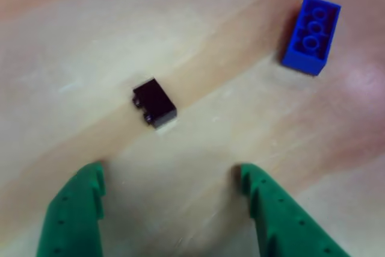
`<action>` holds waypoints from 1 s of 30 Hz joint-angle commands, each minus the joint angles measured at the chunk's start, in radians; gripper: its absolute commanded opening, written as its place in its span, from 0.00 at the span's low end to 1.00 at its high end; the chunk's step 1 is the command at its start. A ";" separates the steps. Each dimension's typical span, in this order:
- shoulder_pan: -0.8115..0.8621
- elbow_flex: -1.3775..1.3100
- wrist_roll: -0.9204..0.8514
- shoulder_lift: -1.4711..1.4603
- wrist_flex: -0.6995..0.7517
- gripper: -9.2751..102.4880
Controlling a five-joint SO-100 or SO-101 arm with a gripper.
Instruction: Put all lego bricks in the bin.
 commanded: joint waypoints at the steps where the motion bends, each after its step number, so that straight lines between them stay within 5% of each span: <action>1: 0.011 -0.069 0.015 -0.052 -0.060 0.31; 20: -0.029 -0.247 0.008 -0.132 -0.008 0.08; 23: -0.028 -0.210 0.109 0.164 0.290 0.08; 27: 0.158 -0.339 0.163 0.669 0.946 0.08; 30: 0.400 -0.328 0.037 0.879 0.983 0.08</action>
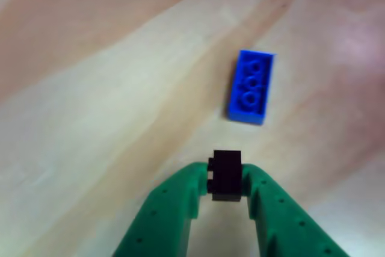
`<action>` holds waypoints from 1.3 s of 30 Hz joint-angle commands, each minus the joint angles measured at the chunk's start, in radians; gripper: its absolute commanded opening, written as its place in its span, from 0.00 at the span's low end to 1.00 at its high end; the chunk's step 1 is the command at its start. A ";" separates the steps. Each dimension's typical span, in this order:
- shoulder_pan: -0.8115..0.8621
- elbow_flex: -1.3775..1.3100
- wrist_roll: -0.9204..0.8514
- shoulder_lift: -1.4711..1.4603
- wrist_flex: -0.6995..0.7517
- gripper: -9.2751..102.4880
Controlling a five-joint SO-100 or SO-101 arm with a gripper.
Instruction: Put all lego bricks in the bin.
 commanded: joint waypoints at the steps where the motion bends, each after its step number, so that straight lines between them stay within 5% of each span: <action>1: 0.402 -0.058 -0.133 0.805 0.541 0.08; 8: 0.808 -0.103 -0.316 0.985 0.870 0.08; 11: 0.867 -0.023 -0.373 1.026 0.897 0.08; 14: 0.865 0.052 -0.408 1.046 0.891 0.29; 18: 0.900 0.146 -0.469 1.106 0.905 0.38; 26: 0.729 0.109 -0.354 0.968 0.850 0.39; 30: 0.525 -0.140 -0.037 0.657 0.701 0.29; 33: 0.416 -0.311 -0.023 0.465 0.724 0.29; 39: 0.267 -0.272 -0.002 0.258 0.446 0.37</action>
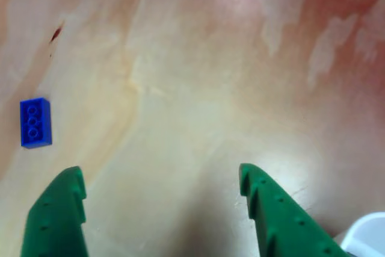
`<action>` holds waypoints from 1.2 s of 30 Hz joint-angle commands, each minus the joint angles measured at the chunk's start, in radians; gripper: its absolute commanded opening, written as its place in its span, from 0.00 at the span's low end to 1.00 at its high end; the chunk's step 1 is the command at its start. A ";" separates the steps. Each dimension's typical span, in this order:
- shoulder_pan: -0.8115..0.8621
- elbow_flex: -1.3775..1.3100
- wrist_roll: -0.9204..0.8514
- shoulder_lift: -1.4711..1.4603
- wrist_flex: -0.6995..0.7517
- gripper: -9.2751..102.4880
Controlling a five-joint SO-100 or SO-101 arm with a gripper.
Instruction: Put all lego bricks in the bin.
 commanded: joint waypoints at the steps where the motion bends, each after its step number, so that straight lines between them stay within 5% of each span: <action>1: -0.140 -0.017 0.054 -0.121 -0.276 0.37; 5: -0.247 -0.015 0.140 -0.244 -0.298 0.35; 14: -0.354 0.175 0.095 -0.439 -0.736 0.34; 36: -0.290 -0.077 0.057 -0.755 -0.922 0.33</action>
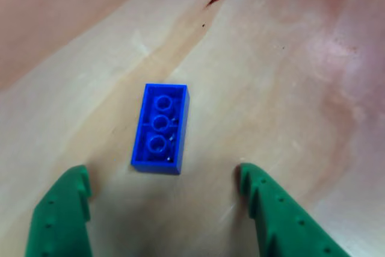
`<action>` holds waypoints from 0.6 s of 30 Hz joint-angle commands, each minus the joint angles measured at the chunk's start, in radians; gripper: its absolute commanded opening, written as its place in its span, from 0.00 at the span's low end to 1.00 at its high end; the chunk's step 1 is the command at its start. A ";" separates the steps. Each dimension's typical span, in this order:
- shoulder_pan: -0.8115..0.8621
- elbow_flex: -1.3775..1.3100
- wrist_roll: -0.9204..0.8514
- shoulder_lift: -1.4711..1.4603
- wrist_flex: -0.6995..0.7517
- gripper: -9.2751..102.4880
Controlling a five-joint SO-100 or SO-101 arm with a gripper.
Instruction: Put all lego bricks in the bin.
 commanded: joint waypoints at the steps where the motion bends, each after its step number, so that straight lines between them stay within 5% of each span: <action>1: -0.005 -0.094 -0.005 -0.028 -0.037 0.31; 5: -0.025 -0.123 -0.031 -0.046 -0.040 0.29; 9: -0.028 -0.137 -0.049 -0.060 -0.066 0.08; 12: -0.023 -0.143 -0.032 -0.057 -0.081 0.08; 15: -0.021 -0.060 0.012 0.140 0.041 0.08; 18: 0.048 0.034 0.095 0.617 0.416 0.08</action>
